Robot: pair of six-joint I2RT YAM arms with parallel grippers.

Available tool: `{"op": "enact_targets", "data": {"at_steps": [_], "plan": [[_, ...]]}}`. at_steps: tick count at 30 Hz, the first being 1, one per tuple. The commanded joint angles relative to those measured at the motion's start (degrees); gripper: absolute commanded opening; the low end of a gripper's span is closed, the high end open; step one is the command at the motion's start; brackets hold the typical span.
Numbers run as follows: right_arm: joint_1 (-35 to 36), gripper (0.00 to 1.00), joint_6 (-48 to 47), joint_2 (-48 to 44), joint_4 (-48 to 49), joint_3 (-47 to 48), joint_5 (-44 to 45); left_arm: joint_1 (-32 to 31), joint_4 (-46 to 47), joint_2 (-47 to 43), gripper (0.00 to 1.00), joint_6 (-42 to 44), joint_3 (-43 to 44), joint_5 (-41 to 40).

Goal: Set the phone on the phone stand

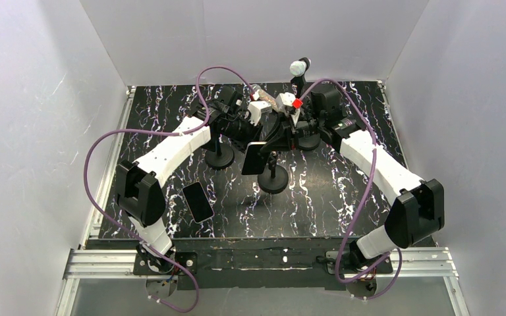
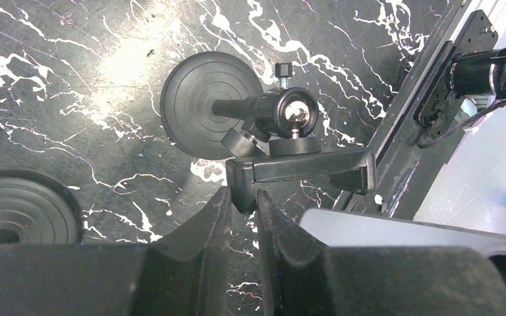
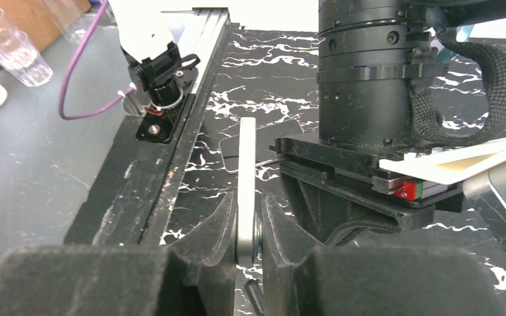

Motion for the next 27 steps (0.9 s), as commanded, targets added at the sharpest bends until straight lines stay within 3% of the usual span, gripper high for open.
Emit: {"op": "enact_targets", "data": {"at_steps": [1, 11, 19, 27], "plan": [[0.1, 0.01, -8.6, -1.2, -1.7, 1.1, 1.1, -0.1, -2.4, -2.8, 0.0, 1.0, 0.0, 2.8], [0.1, 0.01, -11.4, -1.9, -4.3, 0.3, 8.7, 0.0, -2.7, -3.0, 0.0, 1.2, 0.3, 1.4], [0.1, 0.01, -4.9, -5.4, -4.8, -1.6, 19.9, 0.0, -1.4, -3.5, 0.0, -0.1, 0.1, -2.9], [0.2, 0.01, 2.7, -6.9, -4.8, -0.4, 25.8, 0.0, -0.6, -2.9, 0.0, -2.4, 1.4, -7.9]]}}
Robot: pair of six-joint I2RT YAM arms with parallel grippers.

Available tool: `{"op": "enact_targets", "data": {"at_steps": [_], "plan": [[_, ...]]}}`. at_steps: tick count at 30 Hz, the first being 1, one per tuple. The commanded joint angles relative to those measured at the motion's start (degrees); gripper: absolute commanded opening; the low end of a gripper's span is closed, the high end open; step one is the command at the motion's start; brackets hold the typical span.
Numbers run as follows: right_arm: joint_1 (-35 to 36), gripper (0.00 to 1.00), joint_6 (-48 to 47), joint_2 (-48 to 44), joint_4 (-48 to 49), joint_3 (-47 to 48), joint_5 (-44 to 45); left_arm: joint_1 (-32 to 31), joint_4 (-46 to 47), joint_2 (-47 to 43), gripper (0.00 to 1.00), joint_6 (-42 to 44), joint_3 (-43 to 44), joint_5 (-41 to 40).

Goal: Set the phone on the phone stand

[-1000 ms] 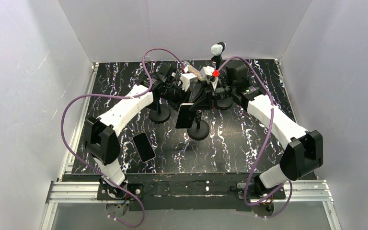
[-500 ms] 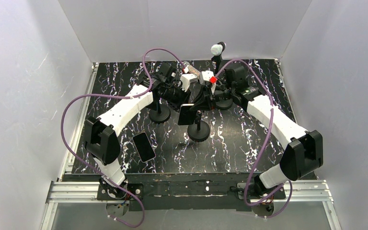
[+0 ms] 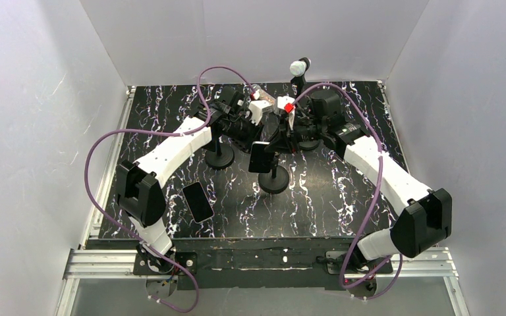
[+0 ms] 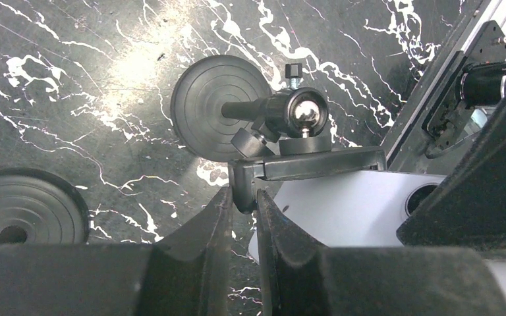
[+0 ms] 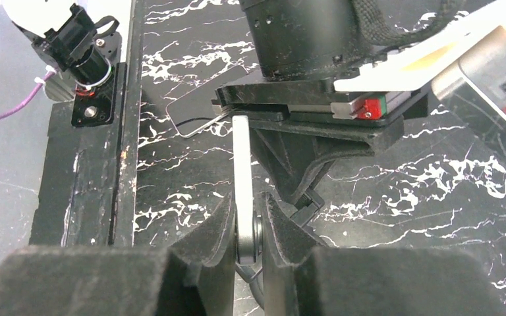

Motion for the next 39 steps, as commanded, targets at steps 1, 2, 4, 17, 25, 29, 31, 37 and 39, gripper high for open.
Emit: {"op": "enact_targets", "data": {"at_steps": [1, 2, 4, 17, 25, 29, 31, 37, 39], "plan": [[-0.6, 0.01, 6.0, -3.1, 2.7, 1.8, 8.2, 0.2, -1.3, -2.9, 0.0, -1.9, 1.6, -5.9], [-0.6, 0.01, 6.6, -3.2, 2.9, 1.8, 9.2, 0.2, -1.4, -3.0, 0.0, -2.2, 1.7, -6.9], [-0.6, 0.01, 7.5, -3.6, 3.0, 1.7, 10.7, 0.2, -1.3, -2.9, 0.0, -3.1, 1.9, -9.3], [0.3, 0.01, 9.6, -3.8, -3.2, 3.5, 22.9, 0.2, -0.8, -3.6, 0.0, -6.7, 2.2, -20.6], [0.6, 0.01, 10.5, -3.4, -6.2, 5.1, 29.1, 0.2, -0.2, -4.1, 0.0, -7.8, 2.2, -24.0], [1.0, 0.01, 10.6, -3.2, -7.8, 5.9, 32.5, 0.2, -0.4, -4.1, 0.0, -8.2, 2.4, -26.4], [1.1, 0.01, 10.8, -2.9, -8.4, 6.2, 33.8, 0.2, -0.5, -4.5, 0.0, -8.5, 2.3, -27.5], [1.1, 0.01, 11.8, -3.3, -8.8, 6.1, 35.1, 0.2, -0.5, -4.9, 0.0, -9.0, 1.9, -31.9], [1.2, 0.01, 11.8, -3.7, -8.9, 6.3, 34.7, 0.2, -0.2, -5.0, 0.0, -9.1, 1.6, -32.7]]}}
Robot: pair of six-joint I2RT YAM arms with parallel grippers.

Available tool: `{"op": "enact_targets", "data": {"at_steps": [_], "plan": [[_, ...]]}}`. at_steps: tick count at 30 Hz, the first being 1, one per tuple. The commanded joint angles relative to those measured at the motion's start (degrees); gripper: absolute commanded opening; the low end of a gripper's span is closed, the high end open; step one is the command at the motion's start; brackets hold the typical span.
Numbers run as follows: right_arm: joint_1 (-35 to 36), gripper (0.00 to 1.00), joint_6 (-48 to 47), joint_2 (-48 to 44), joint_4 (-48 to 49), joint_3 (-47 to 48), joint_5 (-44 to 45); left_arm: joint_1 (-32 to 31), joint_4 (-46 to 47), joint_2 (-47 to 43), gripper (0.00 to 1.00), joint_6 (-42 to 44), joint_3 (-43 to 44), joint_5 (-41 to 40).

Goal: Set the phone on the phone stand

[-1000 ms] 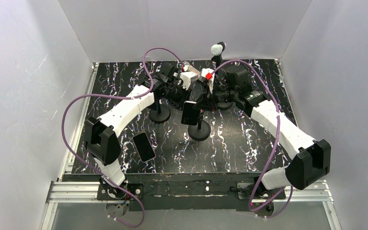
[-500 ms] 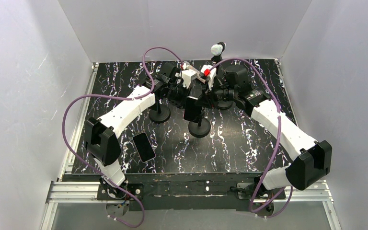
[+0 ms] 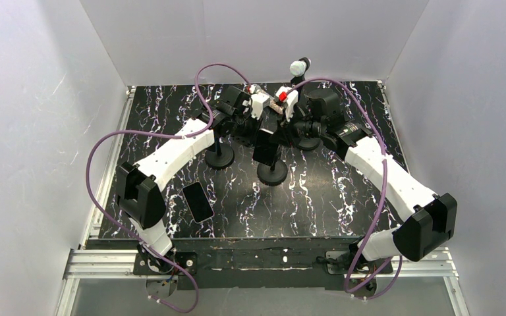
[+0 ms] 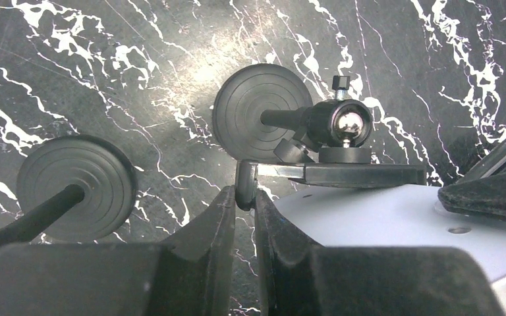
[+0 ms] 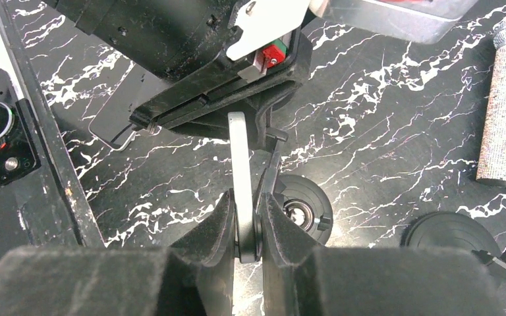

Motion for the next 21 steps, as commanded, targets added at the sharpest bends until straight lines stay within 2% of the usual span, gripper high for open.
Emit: {"op": "enact_targets", "data": {"at_steps": [1, 8, 21], "plan": [[-1.7, 0.01, 0.1, -2.1, -4.3, 3.0, 8.3, 2.6, -3.2, -4.5, 0.0, -0.2, 0.6, -14.6], [-1.3, 0.01, -0.4, -1.2, -7.6, 4.9, 9.0, 2.6, -3.3, -4.3, 0.0, -0.8, 0.5, -19.5], [2.6, 0.01, 1.7, 3.5, -12.1, 11.4, 17.2, 1.7, -4.6, -3.9, 0.0, -0.8, 0.5, -24.6]]}}
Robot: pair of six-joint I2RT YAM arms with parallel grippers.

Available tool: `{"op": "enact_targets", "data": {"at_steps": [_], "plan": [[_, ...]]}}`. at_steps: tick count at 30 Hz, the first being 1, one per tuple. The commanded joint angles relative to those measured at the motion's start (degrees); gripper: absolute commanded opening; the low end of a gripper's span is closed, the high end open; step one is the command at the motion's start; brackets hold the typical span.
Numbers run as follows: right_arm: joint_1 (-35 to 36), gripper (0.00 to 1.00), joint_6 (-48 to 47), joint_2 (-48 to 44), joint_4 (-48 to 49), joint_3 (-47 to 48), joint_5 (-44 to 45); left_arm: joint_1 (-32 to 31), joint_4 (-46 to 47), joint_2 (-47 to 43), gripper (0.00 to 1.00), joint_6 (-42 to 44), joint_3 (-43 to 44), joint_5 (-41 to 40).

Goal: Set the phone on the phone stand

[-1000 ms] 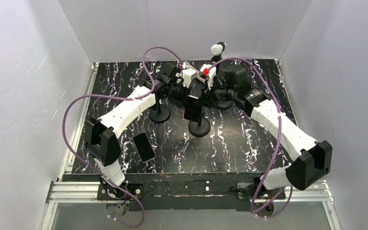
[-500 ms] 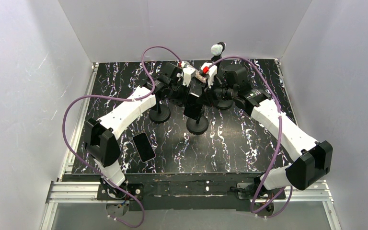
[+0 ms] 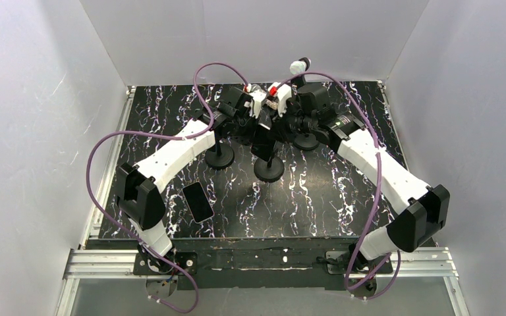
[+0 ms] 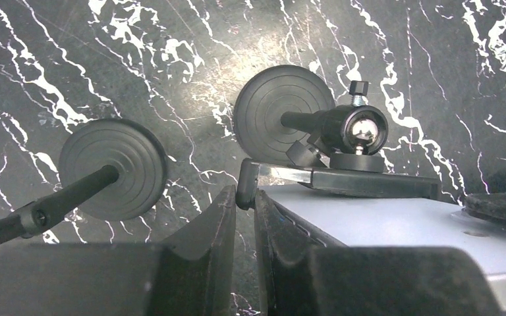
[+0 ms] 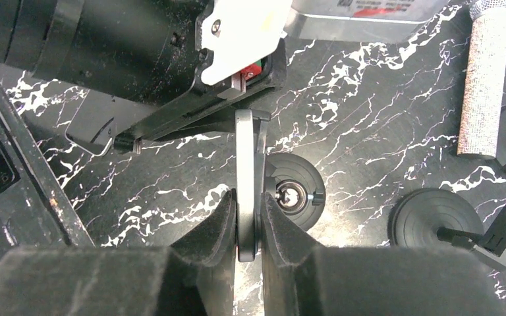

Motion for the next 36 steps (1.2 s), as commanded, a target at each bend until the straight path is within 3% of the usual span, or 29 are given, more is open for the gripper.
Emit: {"op": "enact_targets", "data": {"at_steps": [1, 15, 22, 36], "plan": [[0.2, 0.01, 0.8, 0.1, -6.6, 5.2, 10.3, 2.8, -4.5, -3.3, 0.0, 1.2, 0.5, -15.6], [4.7, 0.01, 4.4, 4.5, -5.6, 7.1, 19.4, 2.6, -3.0, -4.6, 0.0, -0.3, -0.9, -9.5], [4.7, 0.01, 4.9, 5.9, -4.7, 6.1, 19.4, 2.7, -0.9, -5.8, 0.0, -2.2, -2.9, -4.0], [4.6, 0.01, 5.0, 7.8, -2.1, 5.7, 16.5, 2.7, 1.0, -6.6, 0.0, -2.7, -4.2, -0.9]]}}
